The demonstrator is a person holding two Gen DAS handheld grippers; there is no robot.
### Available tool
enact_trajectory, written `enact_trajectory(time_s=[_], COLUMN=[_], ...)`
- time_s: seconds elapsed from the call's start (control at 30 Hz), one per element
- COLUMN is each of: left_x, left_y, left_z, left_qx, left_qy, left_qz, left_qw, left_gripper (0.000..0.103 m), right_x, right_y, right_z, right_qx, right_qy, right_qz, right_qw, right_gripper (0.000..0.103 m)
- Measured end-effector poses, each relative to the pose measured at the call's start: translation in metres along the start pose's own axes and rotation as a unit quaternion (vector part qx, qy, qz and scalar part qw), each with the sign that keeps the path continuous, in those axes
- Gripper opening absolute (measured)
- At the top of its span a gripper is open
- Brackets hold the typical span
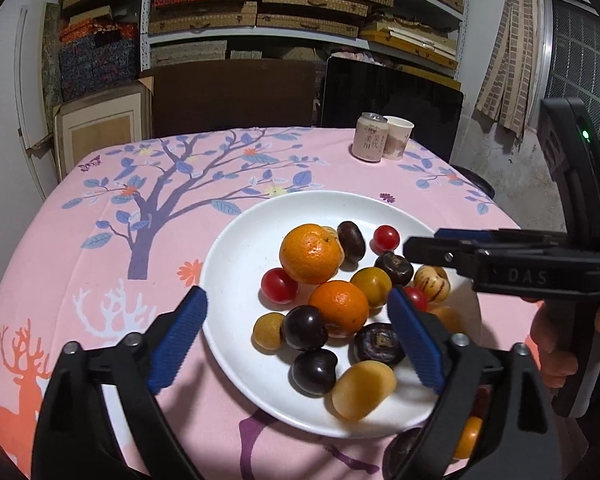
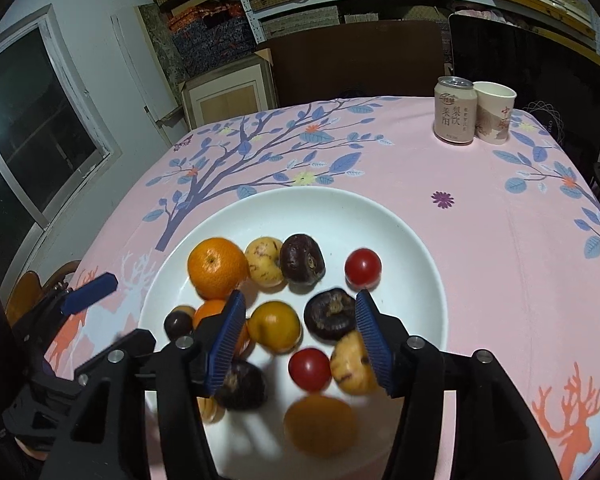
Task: Organize fruits
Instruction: 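Grasp a mangosteen with the left tool while the right tool grasps a red tomato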
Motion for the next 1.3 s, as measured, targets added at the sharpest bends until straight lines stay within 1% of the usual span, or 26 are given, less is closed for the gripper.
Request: enact_trajectory(time_s=[0.03,0.07,0.1,0.17,0.27,0.4,0.47,0.53,0.63,0.7,0.77,0.8,0.87,0.97,1.07,1.2,1.23,1.27,1.3], left_x=[-0.005,-0.01,-0.014,-0.025,-0.041,-0.056,-0.059,-0.059,-0.059,-0.058,-0.058,-0.058,-0.056,-0.053,-0.055,-0.056,-0.054,-0.052,-0.049], left_y=[0.0,0.001,0.001,0.002,0.0,-0.003,-0.005,-0.006,-0.008,-0.009,-0.009,-0.009,-0.006,0.003,0.019,0.047,0.054,0.061,0.067], left_z=[0.001,0.004,0.007,0.015,0.035,0.064,0.078,0.089,0.102,0.107,0.112,0.113,0.115,0.117,0.118,0.118,0.118,0.118,0.118], left_qx=[0.001,0.002,0.004,0.006,0.009,0.018,0.015,0.012,0.011,0.009,0.01,0.009,0.015,0.038,0.075,0.128,0.139,0.15,0.159], left_qy=[0.003,0.004,0.003,-0.001,-0.006,-0.016,-0.027,-0.039,-0.052,-0.058,-0.061,-0.064,-0.069,-0.075,-0.066,-0.052,-0.051,-0.052,-0.056], left_qz=[-0.001,0.0,0.001,0.002,0.01,0.0,0.0,-0.002,-0.004,-0.003,-0.006,-0.003,-0.001,-0.005,-0.016,-0.016,-0.017,-0.017,-0.016], left_qw=[1.0,1.0,1.0,1.0,0.9999,0.9997,0.9995,0.9991,0.9986,0.9983,0.998,0.9979,0.9975,0.9964,0.9949,0.9903,0.9889,0.9871,0.9856], left_gripper=[0.093,0.093,0.093,0.093,0.093,0.093,0.093,0.093,0.093,0.093,0.094,0.093,0.094,0.093,0.093,0.093,0.092,0.085,0.081], right_x=[-0.005,-0.011,-0.017,-0.029,-0.046,-0.061,-0.063,-0.063,-0.058,-0.052,-0.046,-0.043,-0.041,-0.042,-0.046,-0.062,-0.065,-0.067,-0.067], right_y=[-0.001,-0.004,-0.006,-0.011,-0.019,-0.027,-0.029,-0.032,-0.036,-0.038,-0.039,-0.039,-0.036,-0.031,-0.024,-0.009,-0.007,-0.007,-0.009], right_z=[0.005,0.012,0.019,0.038,0.077,0.131,0.153,0.164,0.171,0.173,0.172,0.171,0.169,0.167,0.165,0.162,0.161,0.16,0.16], right_qx=[0.0,-0.001,-0.002,-0.005,-0.015,-0.036,-0.044,-0.049,-0.07,-0.087,-0.089,-0.087,-0.085,-0.068,-0.047,-0.004,0.0,0.0,-0.003], right_qy=[0.001,0.004,0.008,0.007,-0.006,-0.025,-0.036,-0.039,-0.047,-0.054,-0.065,-0.068,-0.062,-0.05,-0.037,0.003,0.01,0.016,0.018], right_qz=[-0.001,0.001,0.001,0.0,-0.003,0.003,0.004,0.007,0.033,0.052,0.049,0.045,0.052,0.032,0.009,-0.013,-0.016,-0.018,-0.017], right_qw=[1.0,1.0,1.0,1.0,1.0,0.999,0.998,0.998,0.996,0.993,0.993,0.993,0.993,0.996,0.998,1.0,1.0,1.0,1.0], right_gripper=[0.065,0.068,0.069,0.07,0.07,0.07,0.07,0.07,0.07,0.065,0.047,0.043,0.028,0.028,0.028,0.028,0.028,0.028,0.028])
Point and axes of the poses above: each gripper's, at about its wrist camera, not at the fingertips, and x roughly the way its jaws point, y to its right, z to its underside, the point moved 3 cm from there along x, roughly the way its jaws point, and after that the axes turned 15 degrees about -z, right-handed, at the moved point
